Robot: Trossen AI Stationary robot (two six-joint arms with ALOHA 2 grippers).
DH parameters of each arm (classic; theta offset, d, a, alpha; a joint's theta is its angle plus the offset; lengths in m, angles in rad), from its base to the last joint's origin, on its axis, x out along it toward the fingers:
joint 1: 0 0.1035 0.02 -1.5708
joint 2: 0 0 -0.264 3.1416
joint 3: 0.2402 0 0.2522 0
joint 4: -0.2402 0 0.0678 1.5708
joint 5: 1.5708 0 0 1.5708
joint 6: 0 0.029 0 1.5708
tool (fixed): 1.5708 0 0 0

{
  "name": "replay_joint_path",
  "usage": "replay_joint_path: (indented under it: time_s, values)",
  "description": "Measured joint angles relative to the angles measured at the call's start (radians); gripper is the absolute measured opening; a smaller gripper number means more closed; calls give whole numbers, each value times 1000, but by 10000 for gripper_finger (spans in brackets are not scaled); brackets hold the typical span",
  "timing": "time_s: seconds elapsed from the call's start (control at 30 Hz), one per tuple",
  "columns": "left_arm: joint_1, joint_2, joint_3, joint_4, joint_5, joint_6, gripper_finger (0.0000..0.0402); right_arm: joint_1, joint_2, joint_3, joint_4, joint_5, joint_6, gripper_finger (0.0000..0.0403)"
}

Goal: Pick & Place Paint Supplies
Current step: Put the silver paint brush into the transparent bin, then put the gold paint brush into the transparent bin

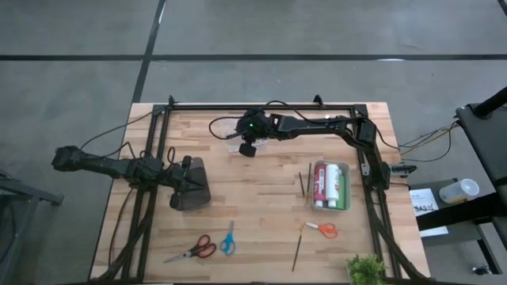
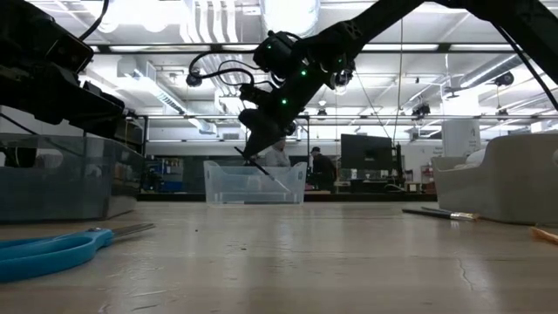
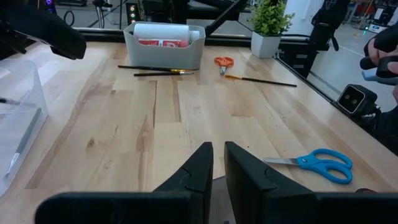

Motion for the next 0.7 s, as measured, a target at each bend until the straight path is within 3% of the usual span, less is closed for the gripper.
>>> replay_joint_path:
  time_s: [0.2,0.5,0.7]
  values:
    - [0,0,0,0,0,0,51,0,0,-1,-2,-13,-23,87]
    - [0,0,0,0,0,0,51,10,-10,-2,0,-5,18,91]
    - [0,0,0,0,0,0,51,62,-59,-2,-8,133,98,91]
